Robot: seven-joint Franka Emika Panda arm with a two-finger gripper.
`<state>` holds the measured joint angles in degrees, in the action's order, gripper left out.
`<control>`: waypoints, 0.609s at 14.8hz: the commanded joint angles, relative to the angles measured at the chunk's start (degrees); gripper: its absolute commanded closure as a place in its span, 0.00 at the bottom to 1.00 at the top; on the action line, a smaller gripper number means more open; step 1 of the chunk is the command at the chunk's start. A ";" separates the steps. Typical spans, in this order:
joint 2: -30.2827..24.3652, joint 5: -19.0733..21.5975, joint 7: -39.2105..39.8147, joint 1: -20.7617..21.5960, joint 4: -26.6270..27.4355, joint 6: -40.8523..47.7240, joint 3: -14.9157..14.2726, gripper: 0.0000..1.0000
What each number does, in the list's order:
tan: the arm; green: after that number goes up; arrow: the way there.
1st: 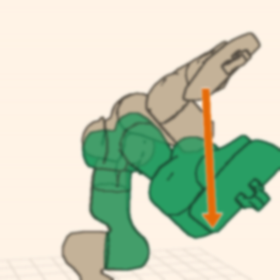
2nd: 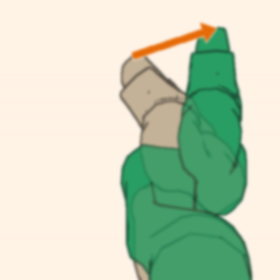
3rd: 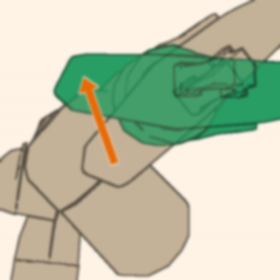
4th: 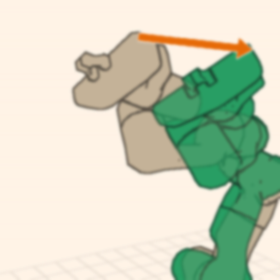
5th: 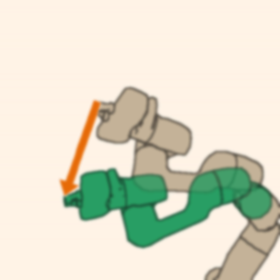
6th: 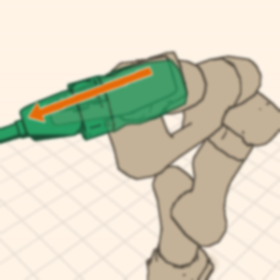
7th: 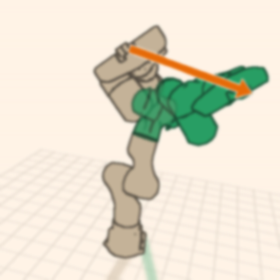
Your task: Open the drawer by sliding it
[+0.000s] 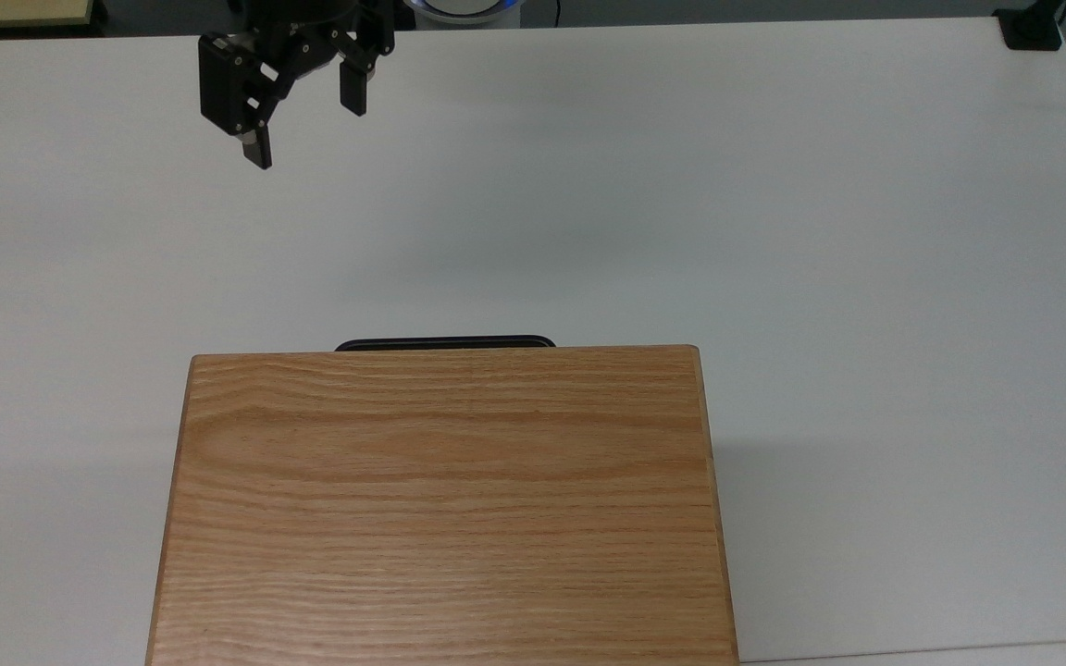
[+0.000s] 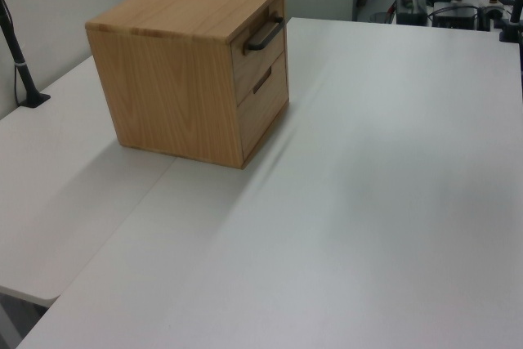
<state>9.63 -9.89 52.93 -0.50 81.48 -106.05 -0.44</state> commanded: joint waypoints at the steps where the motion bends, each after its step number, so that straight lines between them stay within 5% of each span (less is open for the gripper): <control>1: -0.50 -4.08 2.97 2.25 1.31 -5.20 0.78 0.00; 9: 5.04 -14.09 5.07 7.00 1.31 -14.78 0.88 0.10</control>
<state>13.31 -20.43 55.69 5.47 82.17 -117.53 0.68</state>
